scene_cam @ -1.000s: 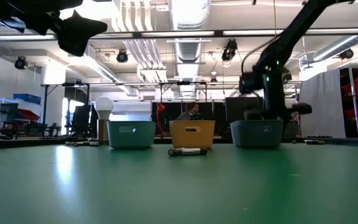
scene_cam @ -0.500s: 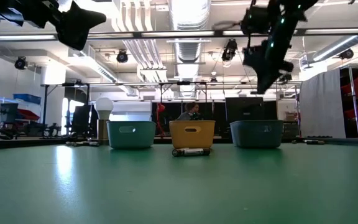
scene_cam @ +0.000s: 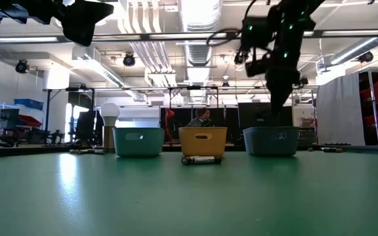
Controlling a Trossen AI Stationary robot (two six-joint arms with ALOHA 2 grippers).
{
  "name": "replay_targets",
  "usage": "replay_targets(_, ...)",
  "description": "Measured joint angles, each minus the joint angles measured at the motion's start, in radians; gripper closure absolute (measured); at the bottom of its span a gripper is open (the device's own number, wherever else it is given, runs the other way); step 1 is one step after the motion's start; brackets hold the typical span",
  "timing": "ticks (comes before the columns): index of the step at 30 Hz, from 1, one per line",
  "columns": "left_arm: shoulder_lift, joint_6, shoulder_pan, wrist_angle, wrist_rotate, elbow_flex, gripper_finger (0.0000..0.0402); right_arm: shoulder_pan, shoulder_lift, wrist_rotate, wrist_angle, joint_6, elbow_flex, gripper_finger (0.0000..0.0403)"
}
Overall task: Sort batteries
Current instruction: Put the small black battery into the blue bin
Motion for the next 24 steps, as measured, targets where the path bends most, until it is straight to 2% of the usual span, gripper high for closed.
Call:
replay_targets(7,0.000,0.027,0.000,0.011,-0.022,0.000,0.0149,-0.035,0.171,0.000,0.005,-0.042,0.004,0.0369)
replay_targets(13,0.000,0.034,0.001,0.009,-0.023,0.000,0.0149,-0.069,0.269,0.000,0.008,-0.081,0.051,0.0369)
replay_targets(20,0.000,0.034,0.001,0.008,-0.024,0.000,0.0149,-0.091,0.312,0.010,0.010,-0.091,0.084,0.0367)
replay_targets(24,0.000,0.034,0.001,0.008,-0.024,0.000,0.0149,-0.090,0.310,0.033,0.013,-0.089,0.084,0.0344)
